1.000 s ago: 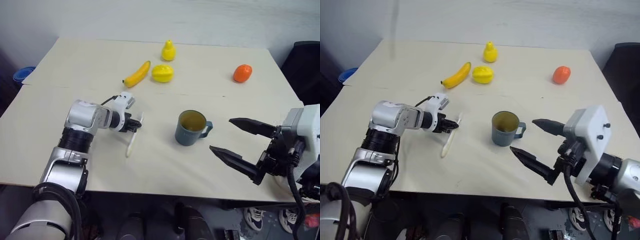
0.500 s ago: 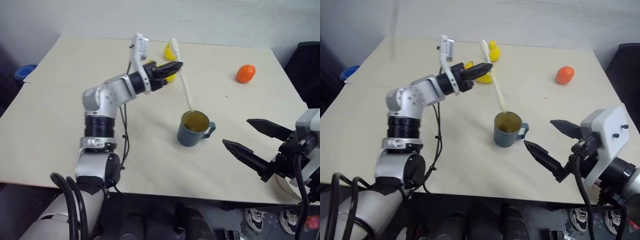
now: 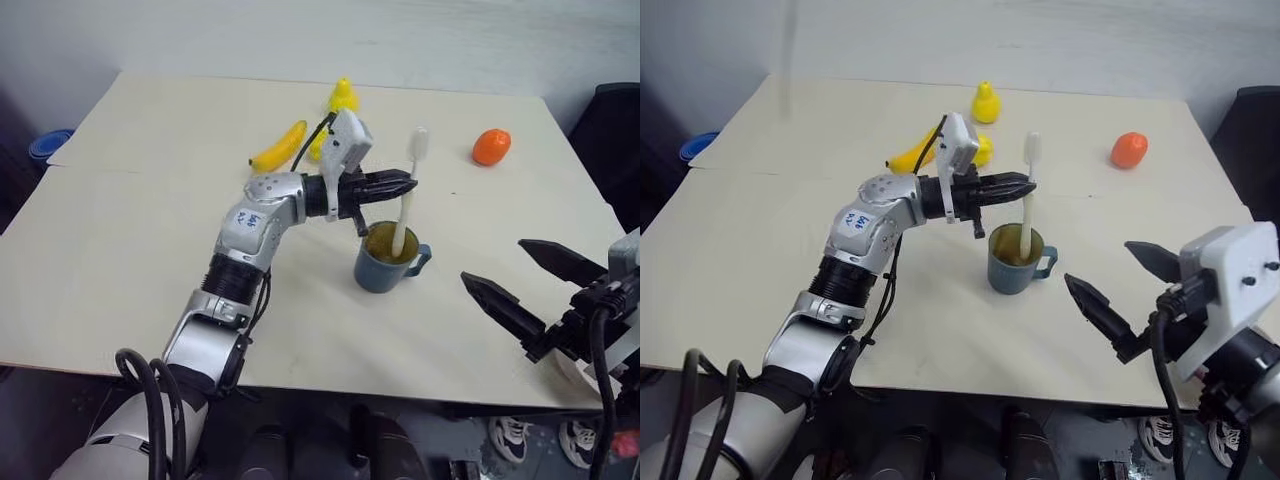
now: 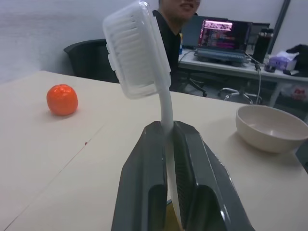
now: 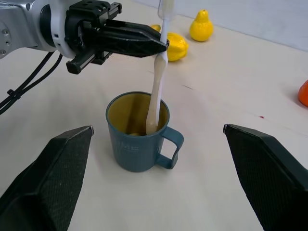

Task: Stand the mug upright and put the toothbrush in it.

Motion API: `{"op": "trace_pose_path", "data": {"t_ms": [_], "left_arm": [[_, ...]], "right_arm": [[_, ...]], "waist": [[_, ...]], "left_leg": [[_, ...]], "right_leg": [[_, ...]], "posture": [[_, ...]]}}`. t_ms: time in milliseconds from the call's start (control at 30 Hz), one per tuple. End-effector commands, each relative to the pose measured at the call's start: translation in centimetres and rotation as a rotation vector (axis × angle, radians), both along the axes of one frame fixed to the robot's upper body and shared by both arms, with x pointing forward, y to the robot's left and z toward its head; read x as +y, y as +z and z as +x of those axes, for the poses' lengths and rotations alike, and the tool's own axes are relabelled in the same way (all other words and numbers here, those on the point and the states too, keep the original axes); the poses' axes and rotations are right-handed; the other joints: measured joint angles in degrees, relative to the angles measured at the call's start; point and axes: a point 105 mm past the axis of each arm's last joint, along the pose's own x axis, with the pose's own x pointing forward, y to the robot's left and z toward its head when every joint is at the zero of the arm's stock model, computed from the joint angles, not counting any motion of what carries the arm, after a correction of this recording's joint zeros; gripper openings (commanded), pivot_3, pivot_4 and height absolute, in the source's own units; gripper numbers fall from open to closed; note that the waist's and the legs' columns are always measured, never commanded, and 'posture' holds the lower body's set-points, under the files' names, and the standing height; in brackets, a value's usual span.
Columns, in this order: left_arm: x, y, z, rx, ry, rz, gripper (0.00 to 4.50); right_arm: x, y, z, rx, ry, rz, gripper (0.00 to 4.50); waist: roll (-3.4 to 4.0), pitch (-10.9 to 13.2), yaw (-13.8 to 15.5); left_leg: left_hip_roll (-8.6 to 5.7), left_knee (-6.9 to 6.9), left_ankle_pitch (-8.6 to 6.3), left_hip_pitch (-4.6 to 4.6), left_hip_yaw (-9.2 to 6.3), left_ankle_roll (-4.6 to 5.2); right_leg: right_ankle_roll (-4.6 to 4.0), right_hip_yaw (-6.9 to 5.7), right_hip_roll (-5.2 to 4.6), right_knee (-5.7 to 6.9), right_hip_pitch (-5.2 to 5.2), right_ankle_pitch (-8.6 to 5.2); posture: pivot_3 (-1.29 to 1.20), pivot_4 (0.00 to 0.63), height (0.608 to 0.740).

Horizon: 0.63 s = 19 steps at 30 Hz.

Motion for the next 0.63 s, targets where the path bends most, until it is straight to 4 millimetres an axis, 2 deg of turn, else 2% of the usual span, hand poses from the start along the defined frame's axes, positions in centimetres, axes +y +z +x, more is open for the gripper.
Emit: {"op": "trace_pose_path", "data": {"t_ms": [33,167,200,233,267,400,500,567,633], "left_arm": [[0.4,0.6,-0.6,-0.058,-0.040,-0.001,1.52],[2.2,2.5,-0.7,-0.042,-0.061,-0.053,2.74],[3.0,3.1,-0.6,-0.039,-0.066,-0.062,3.02],[4.8,3.6,-0.9,-0.046,-0.103,-0.042,3.32],[5.9,4.0,-1.2,-0.050,-0.130,-0.025,3.32],[13.0,3.6,-1.8,-0.038,-0.175,0.212,3.32],[16.5,2.5,-1.6,-0.055,-0.131,0.387,3.32],[18.0,1.6,-1.5,-0.074,-0.104,0.496,3.32],[18.4,1.4,-1.5,-0.087,-0.102,0.526,3.32]], "right_arm": [[-0.4,0.5,0.0,-0.047,-0.027,0.004,4.50],[-0.7,0.0,0.1,-0.025,-0.024,-0.019,4.50],[-0.7,-0.1,0.1,-0.021,-0.019,-0.024,4.50],[-0.8,-0.3,0.1,-0.011,-0.008,-0.035,4.50],[-0.9,-0.3,0.0,-0.004,0.001,-0.042,4.50],[-1.5,-1.0,-0.4,0.063,0.068,-0.096,4.50],[-1.9,-1.7,-1.0,0.123,0.124,-0.138,4.50],[-2.1,-2.0,-1.4,0.152,0.160,-0.159,4.50],[-2.5,-2.0,-1.3,0.157,0.170,-0.168,4.50]], "waist": [[0.00,0.0,0.0],[0.00,0.0,-0.2],[0.00,0.0,-0.3],[0.00,0.0,-0.4],[0.00,0.0,-0.6],[0.02,0.0,-1.6],[0.05,0.0,-1.4],[0.04,0.0,-1.2],[0.04,0.0,-1.1]], "left_leg": [[0.00,0.00,-0.01,0.00,0.00,0.02],[0.01,0.00,-0.03,-0.01,-0.01,0.05],[0.02,0.00,-0.03,-0.01,-0.01,0.06],[0.03,0.00,-0.04,0.02,-0.02,0.06],[0.06,0.00,-0.04,0.02,-0.03,0.06],[0.19,-0.05,-0.03,0.16,-0.01,0.05],[0.19,-0.06,-0.04,0.22,-0.01,0.04],[0.17,-0.03,-0.05,0.22,-0.05,0.04],[0.14,-0.02,-0.05,0.20,-0.05,0.04]], "right_leg": [[0.00,0.00,0.01,-0.01,0.00,0.00],[0.01,0.00,0.02,-0.03,0.00,0.00],[0.01,0.01,0.02,-0.03,0.00,0.01],[0.01,0.02,0.04,-0.02,0.00,0.01],[0.01,0.02,0.07,-0.02,0.00,0.01],[-0.17,0.00,0.26,0.13,0.00,-0.10],[-0.24,-0.01,0.28,0.21,0.00,-0.14],[-0.21,-0.01,0.23,0.19,0.05,-0.12],[-0.17,0.00,0.20,0.16,0.05,-0.10]], "posture": [[0.00,0.150,0.740],[0.00,0.150,0.740],[0.00,0.150,0.740],[0.00,0.150,0.740],[0.00,0.150,0.740],[0.00,0.150,0.740],[0.00,0.150,0.740],[0.00,0.150,0.740],[0.00,0.150,0.740]]}}
